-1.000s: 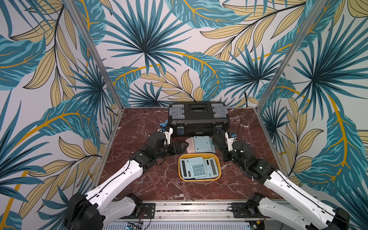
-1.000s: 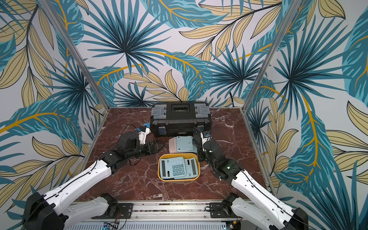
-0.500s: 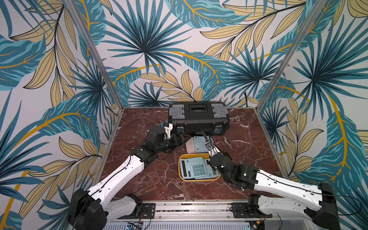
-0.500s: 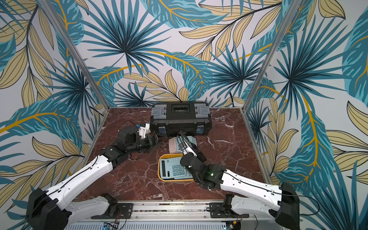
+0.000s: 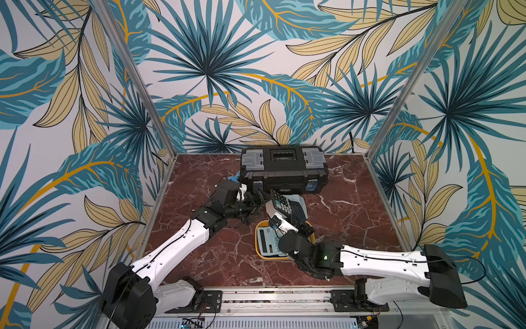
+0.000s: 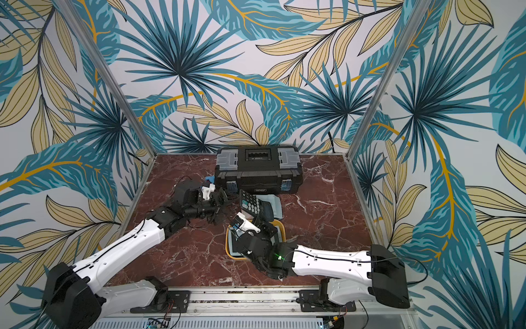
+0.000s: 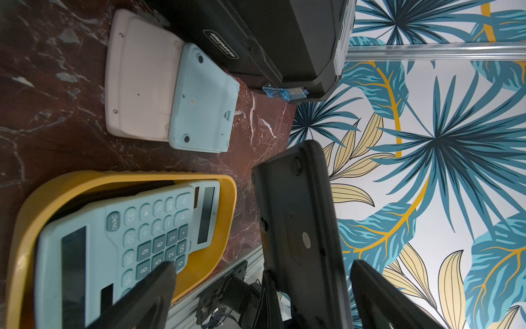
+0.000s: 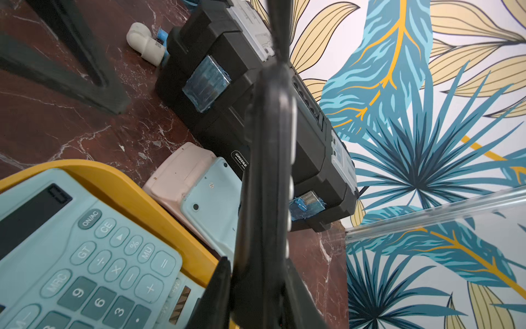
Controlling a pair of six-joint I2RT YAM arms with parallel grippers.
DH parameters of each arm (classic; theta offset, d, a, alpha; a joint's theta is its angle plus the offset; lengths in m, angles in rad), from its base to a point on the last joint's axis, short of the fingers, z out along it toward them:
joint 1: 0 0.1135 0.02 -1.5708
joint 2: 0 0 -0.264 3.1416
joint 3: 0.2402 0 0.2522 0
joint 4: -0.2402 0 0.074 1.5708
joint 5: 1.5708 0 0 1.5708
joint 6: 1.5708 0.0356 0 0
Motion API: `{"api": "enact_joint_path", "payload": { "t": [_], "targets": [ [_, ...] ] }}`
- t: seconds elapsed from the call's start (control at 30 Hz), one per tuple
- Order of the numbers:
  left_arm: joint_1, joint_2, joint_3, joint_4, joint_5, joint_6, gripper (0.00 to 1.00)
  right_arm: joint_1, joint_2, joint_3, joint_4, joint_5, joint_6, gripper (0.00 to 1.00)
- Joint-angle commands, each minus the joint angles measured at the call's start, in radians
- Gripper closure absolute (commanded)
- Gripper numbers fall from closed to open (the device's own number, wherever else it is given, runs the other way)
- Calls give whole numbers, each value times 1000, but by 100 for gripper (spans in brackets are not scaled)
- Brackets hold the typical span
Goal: Put the calculator in the storage box
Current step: Pick up the calculator at the center of the board.
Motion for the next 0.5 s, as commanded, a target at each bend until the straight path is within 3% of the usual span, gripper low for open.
{"api": "enact_joint_path", "payload": {
  "t": [0.0,0.1,0.27,0.4,0.47],
  "targets": [
    [5,5,44,-22,22,-22,4,22,22,21,100,82,-87,81],
    [4,14,39,-31,23,-29,15,32,29,21,125,87,-108,81],
    [3,50,33,16,65,-45,41,43,63,24,150,97,-145,81],
    [-5,75,50,13,83,-36,52,50,100,30,170,113,-176,81],
    [-8,85,56,13,90,-29,62,52,111,32,180,120,-181,81]
  ]
}}
